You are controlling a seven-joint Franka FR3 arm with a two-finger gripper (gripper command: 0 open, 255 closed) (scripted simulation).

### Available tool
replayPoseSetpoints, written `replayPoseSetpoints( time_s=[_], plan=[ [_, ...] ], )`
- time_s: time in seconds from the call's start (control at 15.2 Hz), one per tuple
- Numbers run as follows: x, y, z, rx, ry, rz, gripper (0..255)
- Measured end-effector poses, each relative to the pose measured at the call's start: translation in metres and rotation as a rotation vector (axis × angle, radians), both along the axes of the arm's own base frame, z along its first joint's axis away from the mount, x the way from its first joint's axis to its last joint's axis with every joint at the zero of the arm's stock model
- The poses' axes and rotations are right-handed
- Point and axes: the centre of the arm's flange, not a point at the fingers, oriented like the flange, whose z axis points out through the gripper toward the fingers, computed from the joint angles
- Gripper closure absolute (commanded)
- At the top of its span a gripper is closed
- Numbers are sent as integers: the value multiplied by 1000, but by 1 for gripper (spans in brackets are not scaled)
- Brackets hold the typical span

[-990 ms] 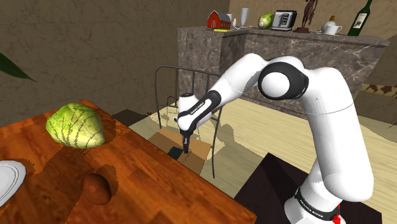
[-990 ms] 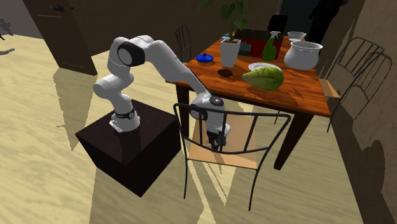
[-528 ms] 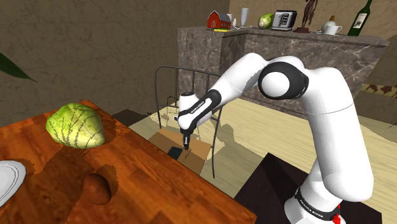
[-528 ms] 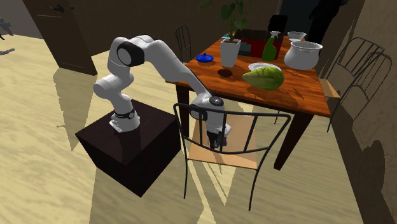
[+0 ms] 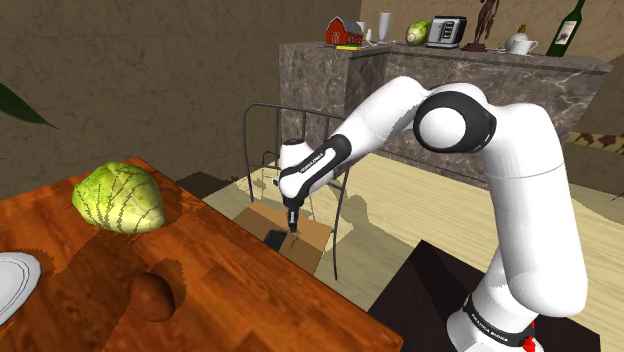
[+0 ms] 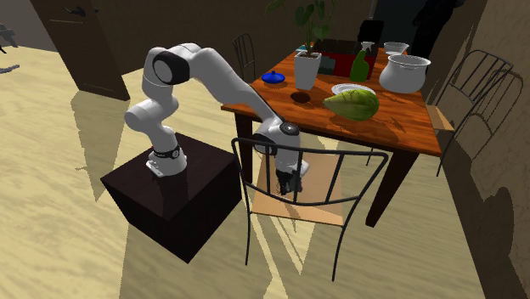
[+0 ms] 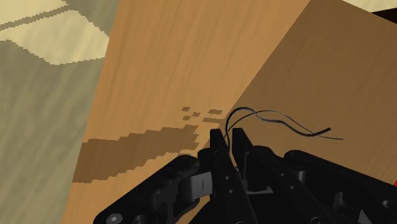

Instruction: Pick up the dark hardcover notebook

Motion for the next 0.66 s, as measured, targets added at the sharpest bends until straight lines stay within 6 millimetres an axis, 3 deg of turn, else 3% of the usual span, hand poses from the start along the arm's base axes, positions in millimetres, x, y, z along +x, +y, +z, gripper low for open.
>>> replayPoseSetpoints(
  time_s=[0.66],
  plan=[
    [0,0,50,0,0,0,255]
  ],
)
